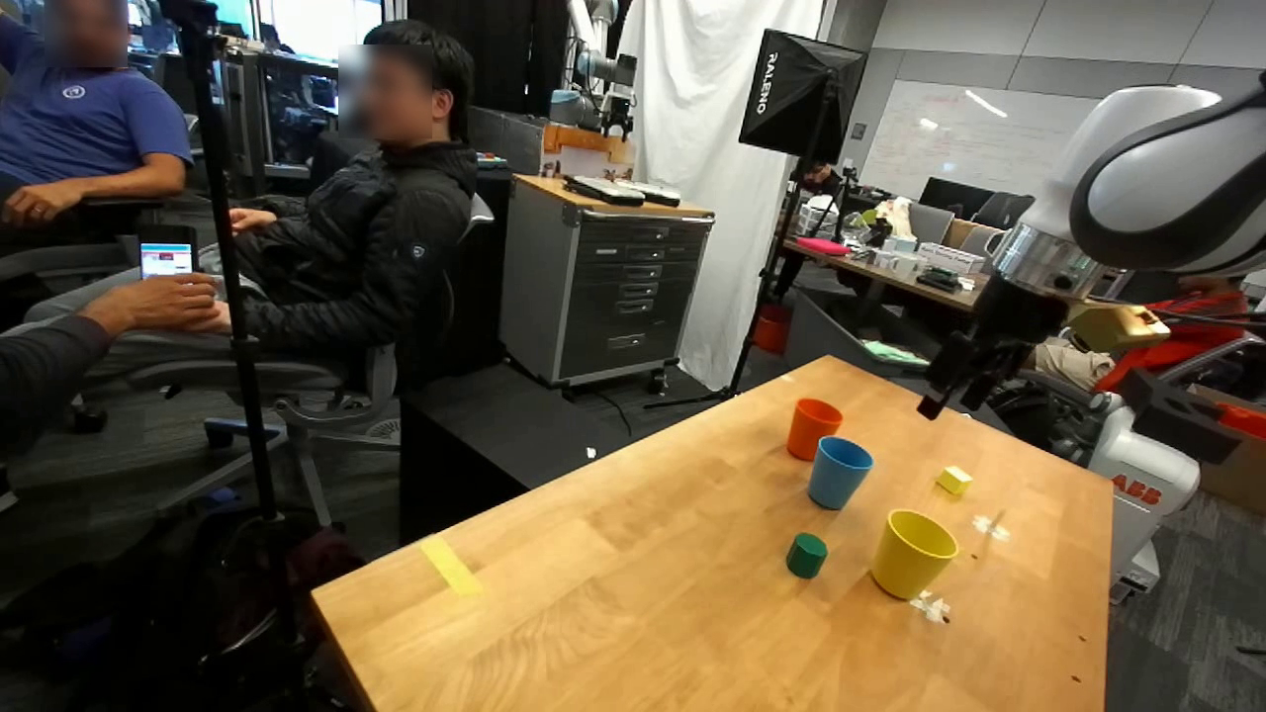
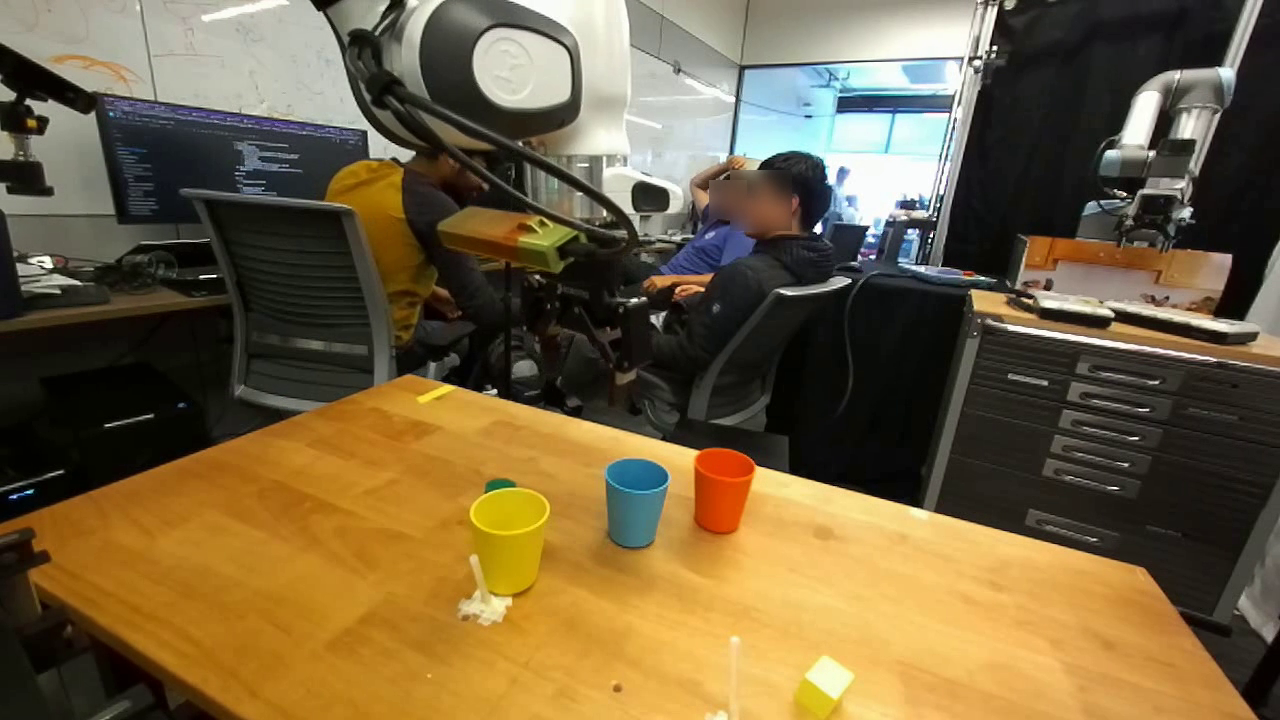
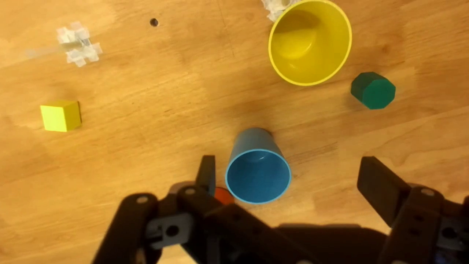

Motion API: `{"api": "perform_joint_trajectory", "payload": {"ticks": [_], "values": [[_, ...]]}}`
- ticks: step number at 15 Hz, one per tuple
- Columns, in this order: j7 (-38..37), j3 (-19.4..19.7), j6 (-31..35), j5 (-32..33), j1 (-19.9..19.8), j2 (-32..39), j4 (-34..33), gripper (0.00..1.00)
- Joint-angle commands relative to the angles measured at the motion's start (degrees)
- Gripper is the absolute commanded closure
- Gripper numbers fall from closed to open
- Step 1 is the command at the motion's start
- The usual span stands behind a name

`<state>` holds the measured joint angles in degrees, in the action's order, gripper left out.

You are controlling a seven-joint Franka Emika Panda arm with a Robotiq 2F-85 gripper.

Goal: Stack the cups into the blue cup

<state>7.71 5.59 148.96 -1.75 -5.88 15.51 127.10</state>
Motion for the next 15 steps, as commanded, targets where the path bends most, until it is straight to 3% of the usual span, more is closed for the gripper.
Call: {"api": "perform_joint_trajectory", "payload": {"ticks": [1,15], "values": [[2.8,-1.6,0.0,-1.2,-1.3,1.8,0.0,0.00],[4.3,-1.9,1.3,-0.2,-2.9,8.5,1.6,0.00]]}}
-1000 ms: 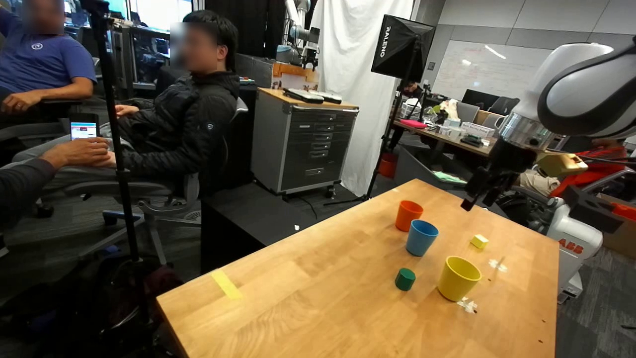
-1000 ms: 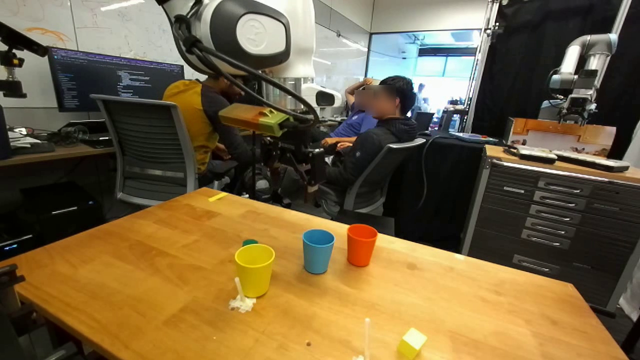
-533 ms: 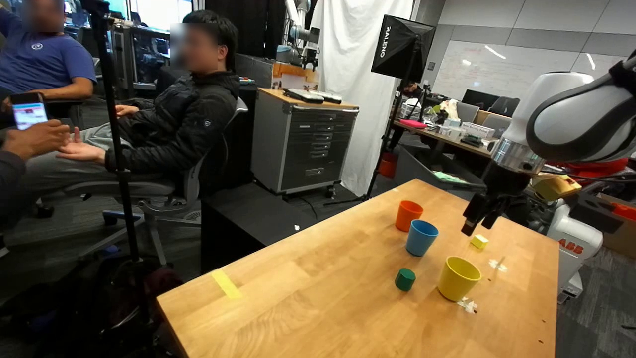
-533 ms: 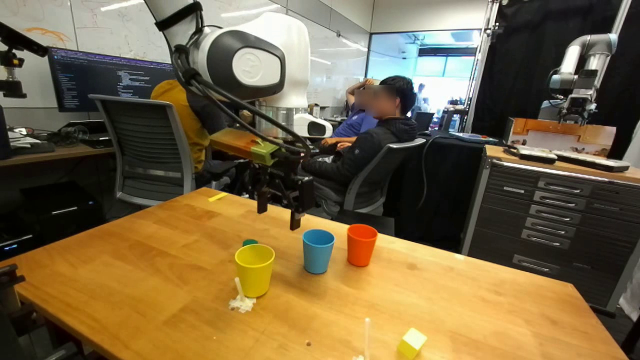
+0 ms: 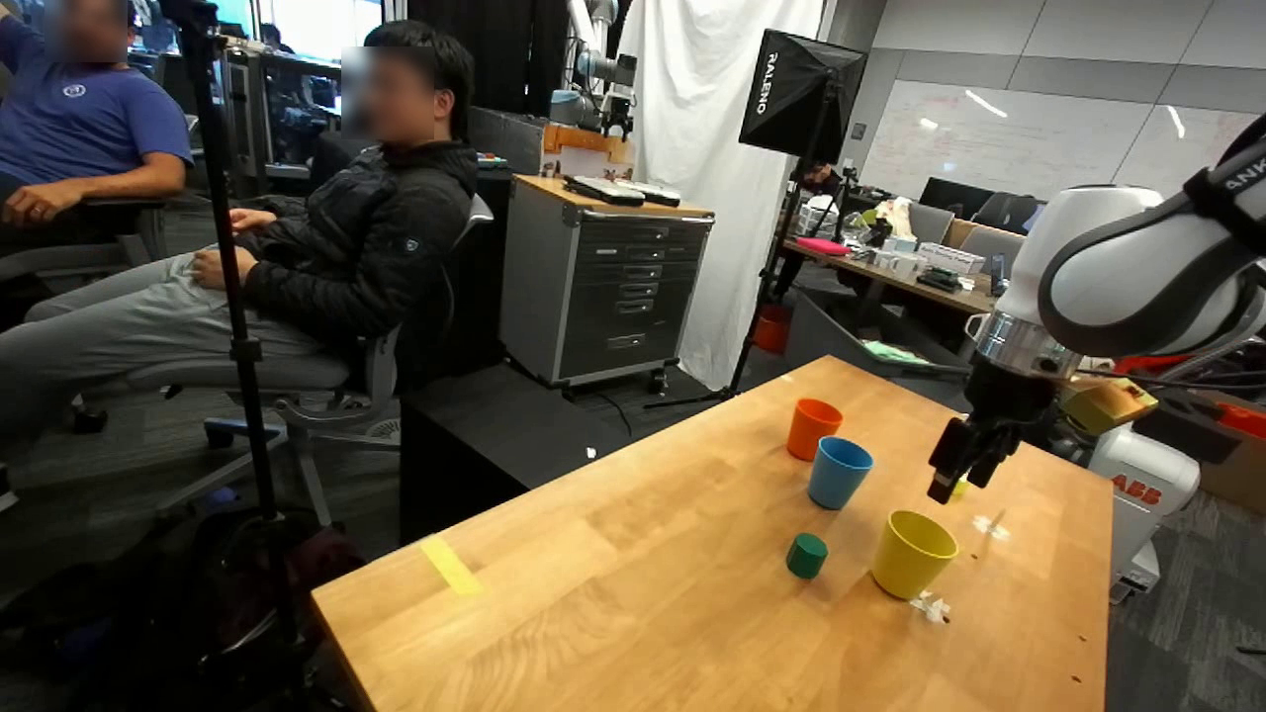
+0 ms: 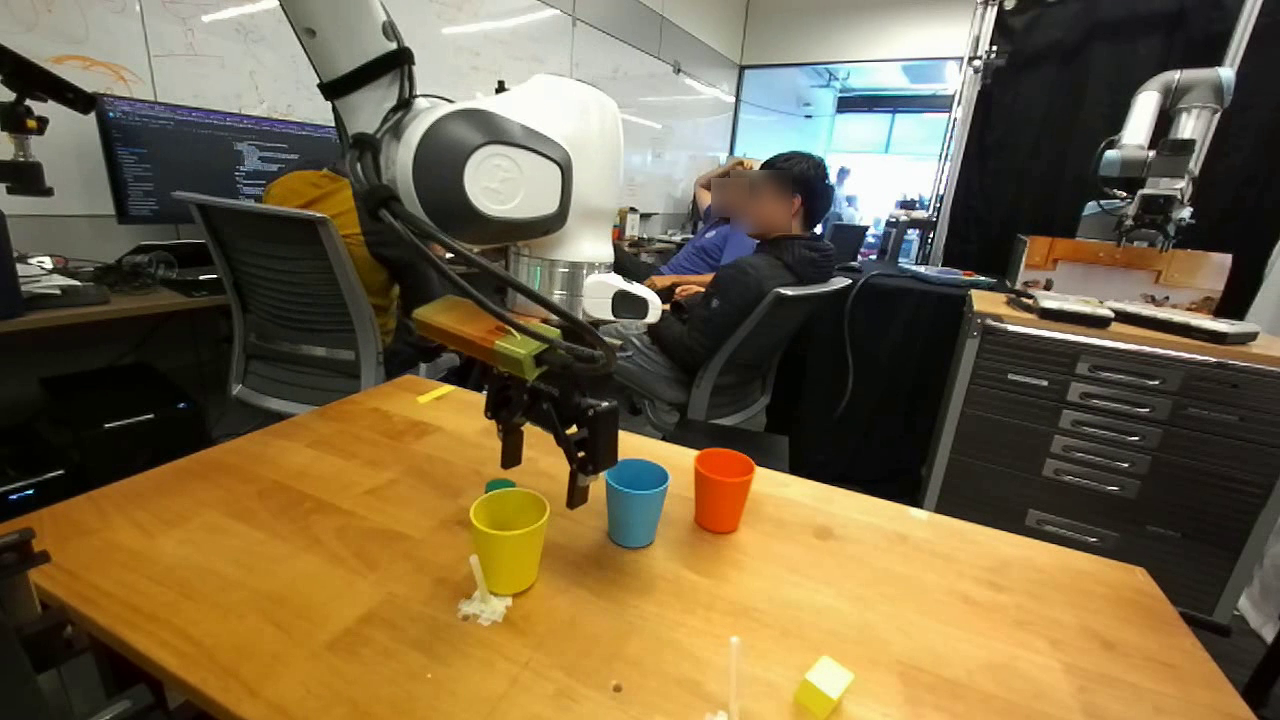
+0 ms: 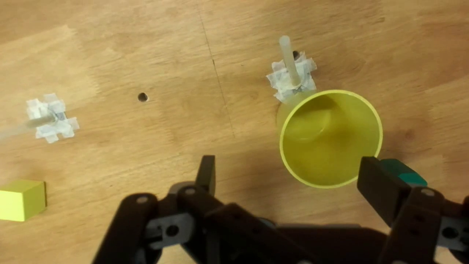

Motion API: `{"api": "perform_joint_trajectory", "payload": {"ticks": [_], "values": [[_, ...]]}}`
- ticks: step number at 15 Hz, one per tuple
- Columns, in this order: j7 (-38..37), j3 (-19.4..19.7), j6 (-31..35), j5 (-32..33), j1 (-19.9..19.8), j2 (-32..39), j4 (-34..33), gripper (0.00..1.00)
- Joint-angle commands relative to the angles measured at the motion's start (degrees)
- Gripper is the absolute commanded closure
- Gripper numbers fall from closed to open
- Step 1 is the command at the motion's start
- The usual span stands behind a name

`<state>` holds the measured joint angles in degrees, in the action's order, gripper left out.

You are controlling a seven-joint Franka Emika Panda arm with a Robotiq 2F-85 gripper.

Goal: Stack the cups into the blue cup

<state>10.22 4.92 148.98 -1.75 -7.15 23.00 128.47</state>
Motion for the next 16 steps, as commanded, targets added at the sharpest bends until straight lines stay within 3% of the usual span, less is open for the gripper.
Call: {"api": "perform_joint_trajectory", "payload": {"ticks": [1,16], "values": [[2.2,-1.4,1.3,-0.3,-1.9,1.6,0.1,0.00],[11.6,-6.5,5.4,-0.5,-7.4,8.2,-3.6,0.00]]}}
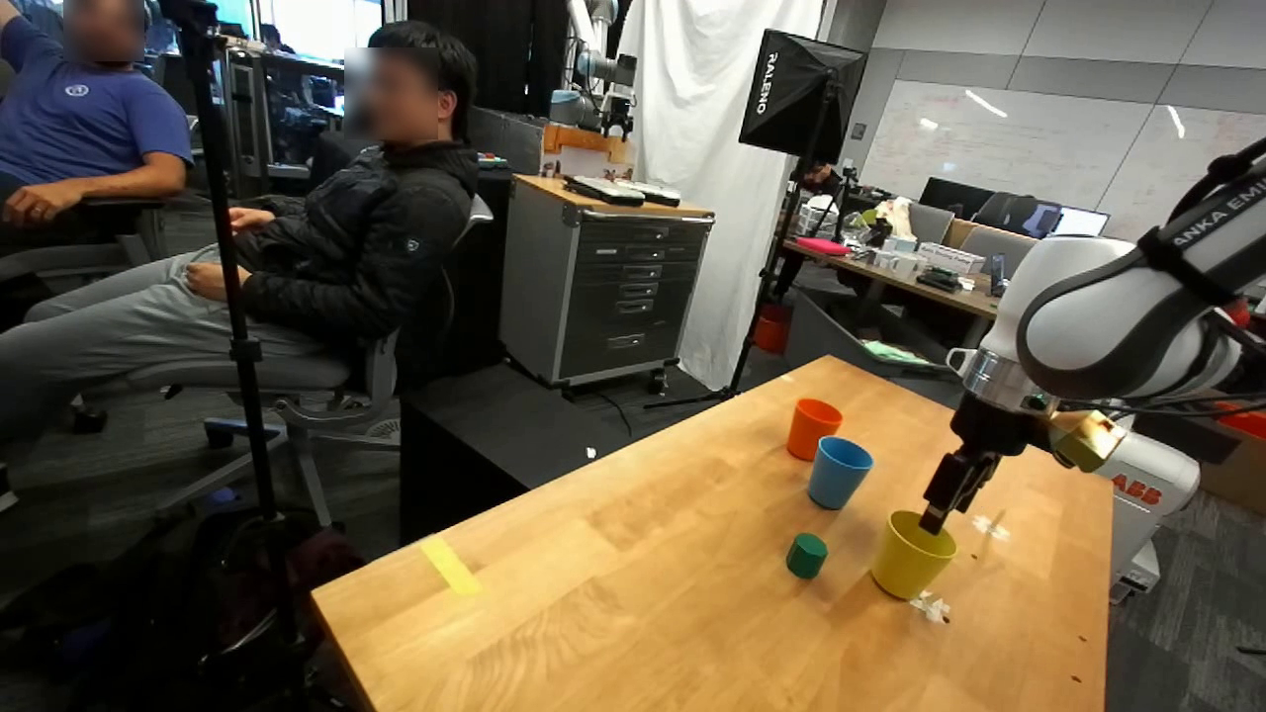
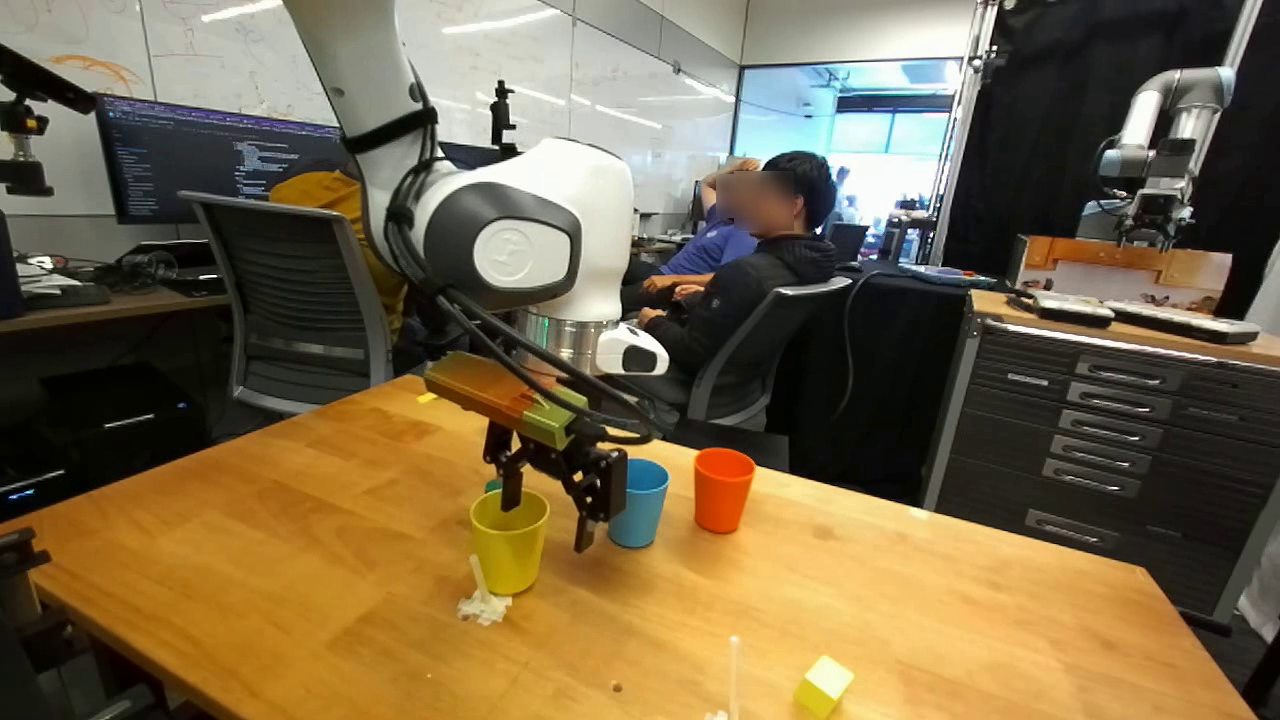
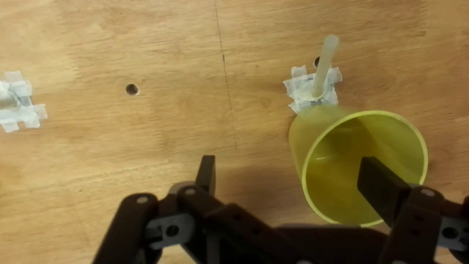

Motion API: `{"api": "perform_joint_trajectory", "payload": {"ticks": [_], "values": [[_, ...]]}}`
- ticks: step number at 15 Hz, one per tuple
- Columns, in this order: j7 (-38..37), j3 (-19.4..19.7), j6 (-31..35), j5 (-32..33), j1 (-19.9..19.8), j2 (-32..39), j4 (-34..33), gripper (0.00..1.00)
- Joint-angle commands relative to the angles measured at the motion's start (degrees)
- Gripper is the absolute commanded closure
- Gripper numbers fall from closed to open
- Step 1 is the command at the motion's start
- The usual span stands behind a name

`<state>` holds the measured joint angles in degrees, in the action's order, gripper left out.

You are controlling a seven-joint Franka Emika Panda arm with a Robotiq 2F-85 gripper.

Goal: Stack the cups into the blue cup

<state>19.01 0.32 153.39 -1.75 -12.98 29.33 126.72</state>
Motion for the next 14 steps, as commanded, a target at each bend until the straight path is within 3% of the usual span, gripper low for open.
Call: {"api": "perform_joint_trajectory", "payload": {"ticks": [1,2,3,11,14], "values": [[3.2,-2.1,1.0,-0.6,-1.7,2.4,-2.1,0.00],[3.4,-2.3,1.0,-0.5,-1.8,2.9,-2.4,0.00],[3.7,-2.6,0.7,-0.8,-2.1,3.2,-2.7,0.20],[5.5,-5.3,1.3,-2.7,-4.6,4.2,-3.5,0.82],[5.9,-6.0,1.8,-3.2,-5.1,4.1,-3.2,0.96]]}}
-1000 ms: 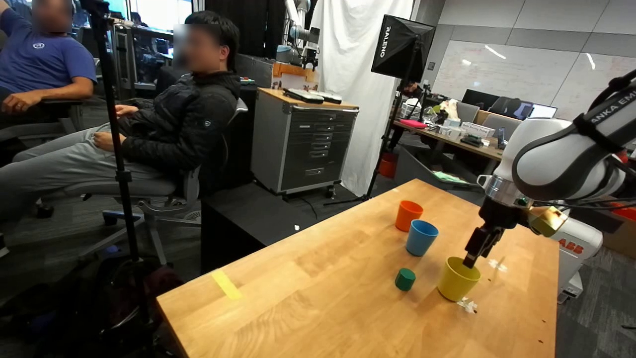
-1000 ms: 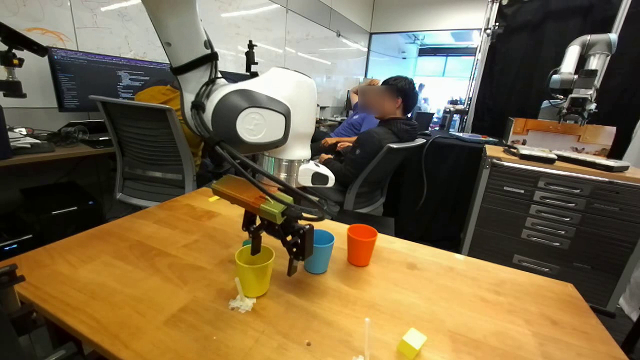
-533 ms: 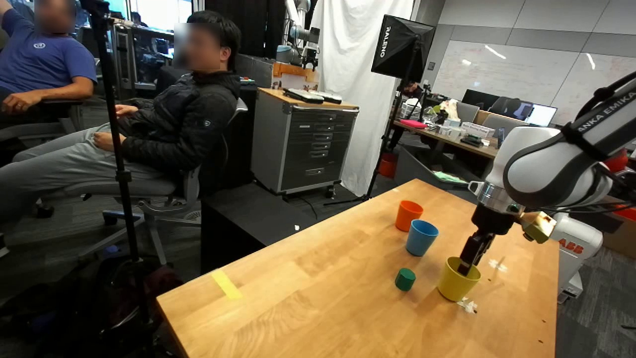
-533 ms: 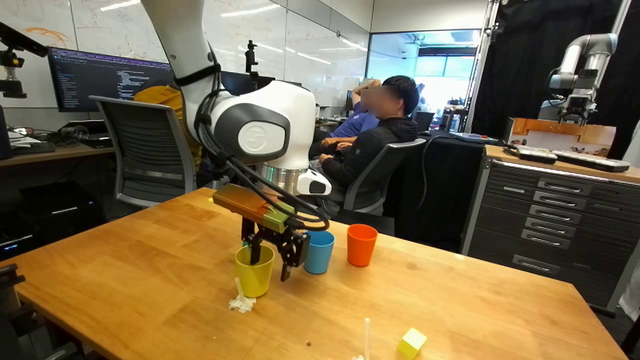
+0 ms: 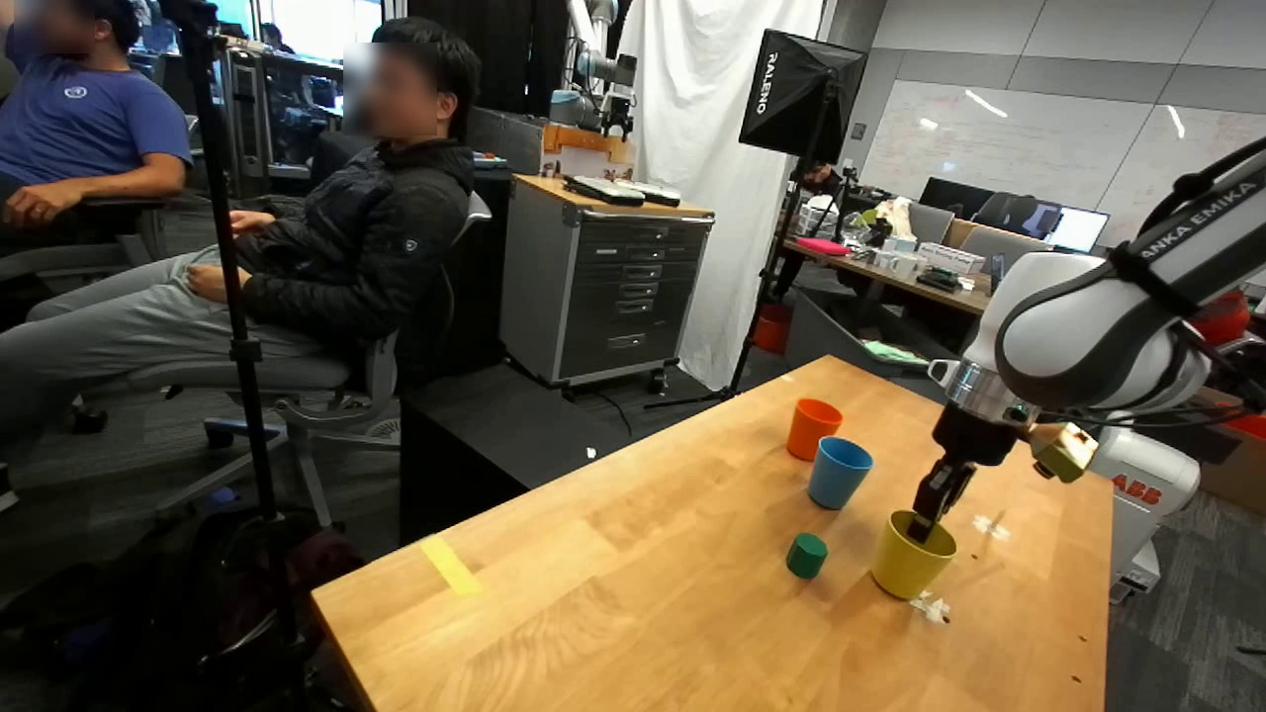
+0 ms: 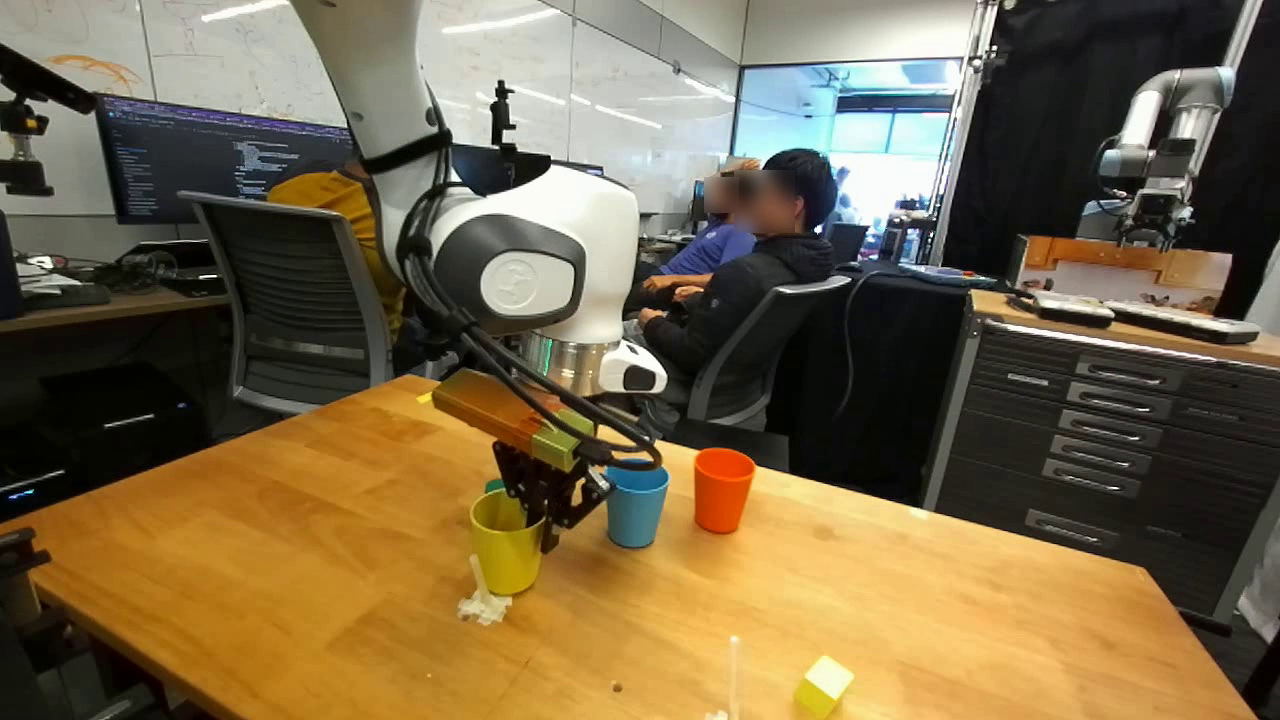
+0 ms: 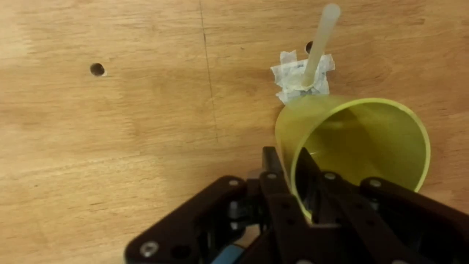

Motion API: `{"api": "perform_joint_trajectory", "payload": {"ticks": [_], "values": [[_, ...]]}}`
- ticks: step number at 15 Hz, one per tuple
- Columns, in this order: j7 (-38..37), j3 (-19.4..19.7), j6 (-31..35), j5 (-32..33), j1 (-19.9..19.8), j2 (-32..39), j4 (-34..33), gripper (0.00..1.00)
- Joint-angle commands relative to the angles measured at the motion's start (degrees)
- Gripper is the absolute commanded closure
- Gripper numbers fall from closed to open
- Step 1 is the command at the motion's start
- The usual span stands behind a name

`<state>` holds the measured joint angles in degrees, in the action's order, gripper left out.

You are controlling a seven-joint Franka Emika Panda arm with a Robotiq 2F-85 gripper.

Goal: Stack the cups into the blue cup

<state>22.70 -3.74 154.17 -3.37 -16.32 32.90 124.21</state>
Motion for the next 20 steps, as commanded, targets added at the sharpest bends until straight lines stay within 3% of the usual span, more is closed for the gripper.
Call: {"api": "perform_joint_trajectory", "payload": {"ticks": [1,8,14,20], "values": [[2.5,-2.2,1.1,-1.8,-2.0,0.4,-0.6,0.98],[2.5,-2.7,1.6,-2.0,-2.2,-0.6,0.0,0.95],[1.9,-3.0,5.5,-2.9,-2.6,-6.3,1.6,0.94],[1.6,-2.9,3.9,-5.7,-2.3,-11.1,-0.9,0.95]]}}
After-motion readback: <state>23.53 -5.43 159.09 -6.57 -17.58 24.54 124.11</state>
